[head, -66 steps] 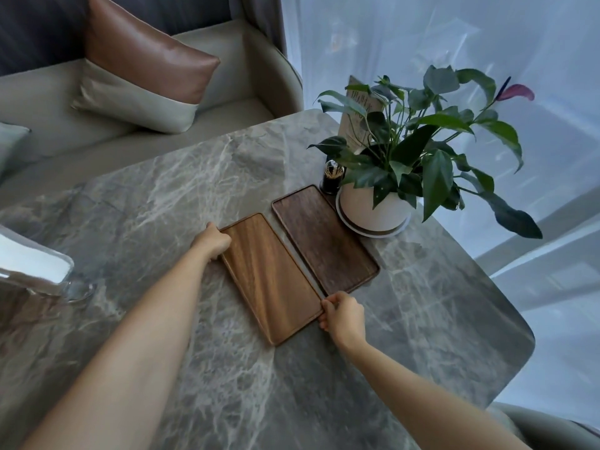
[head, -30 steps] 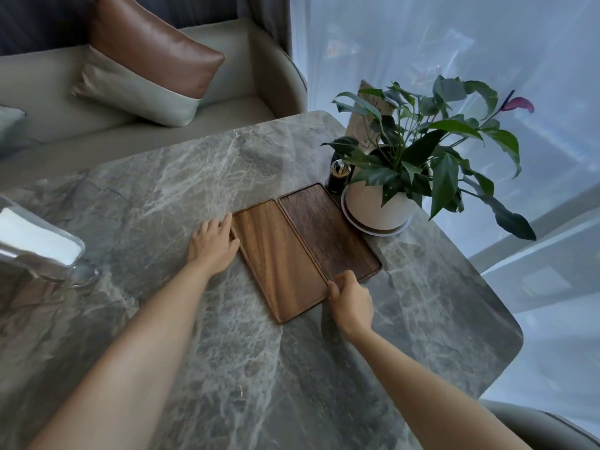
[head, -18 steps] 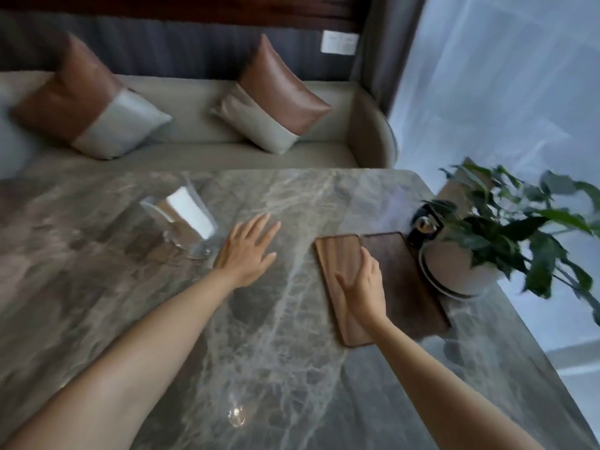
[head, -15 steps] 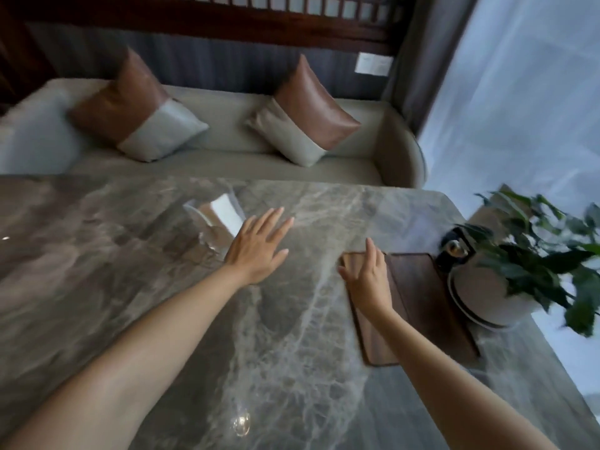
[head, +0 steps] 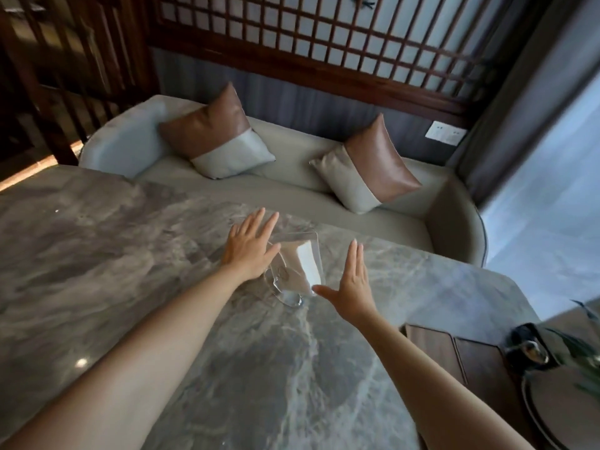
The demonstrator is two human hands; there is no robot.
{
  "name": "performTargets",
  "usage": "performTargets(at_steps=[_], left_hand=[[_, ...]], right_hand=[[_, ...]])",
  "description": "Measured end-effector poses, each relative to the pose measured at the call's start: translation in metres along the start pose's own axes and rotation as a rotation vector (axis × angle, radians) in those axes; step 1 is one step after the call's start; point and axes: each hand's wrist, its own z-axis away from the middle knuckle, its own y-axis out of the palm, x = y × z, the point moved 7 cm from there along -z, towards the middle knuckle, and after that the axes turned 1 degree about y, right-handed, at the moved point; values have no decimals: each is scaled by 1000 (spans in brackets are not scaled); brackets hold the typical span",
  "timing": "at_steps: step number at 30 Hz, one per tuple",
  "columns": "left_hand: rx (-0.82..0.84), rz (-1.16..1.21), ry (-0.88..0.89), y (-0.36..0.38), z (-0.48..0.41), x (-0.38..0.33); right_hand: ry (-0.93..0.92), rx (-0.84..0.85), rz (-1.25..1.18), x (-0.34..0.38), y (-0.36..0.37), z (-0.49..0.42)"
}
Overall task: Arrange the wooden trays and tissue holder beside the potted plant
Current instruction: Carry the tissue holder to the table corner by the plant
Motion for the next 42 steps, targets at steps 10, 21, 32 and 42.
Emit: performTargets(at_steps=[10, 21, 32, 42], left_hand=[[228, 319, -208, 68, -30, 28], [145, 656, -316, 91, -35, 11], [200, 680, -363, 96, -25, 5], [360, 673, -311, 94, 34, -25]], right_hand=[[72, 82, -59, 2, 52, -23], [154, 0, -154, -17, 74, -29], [178, -10, -200, -23, 70, -15], [194, -28, -242, -46, 56, 54]])
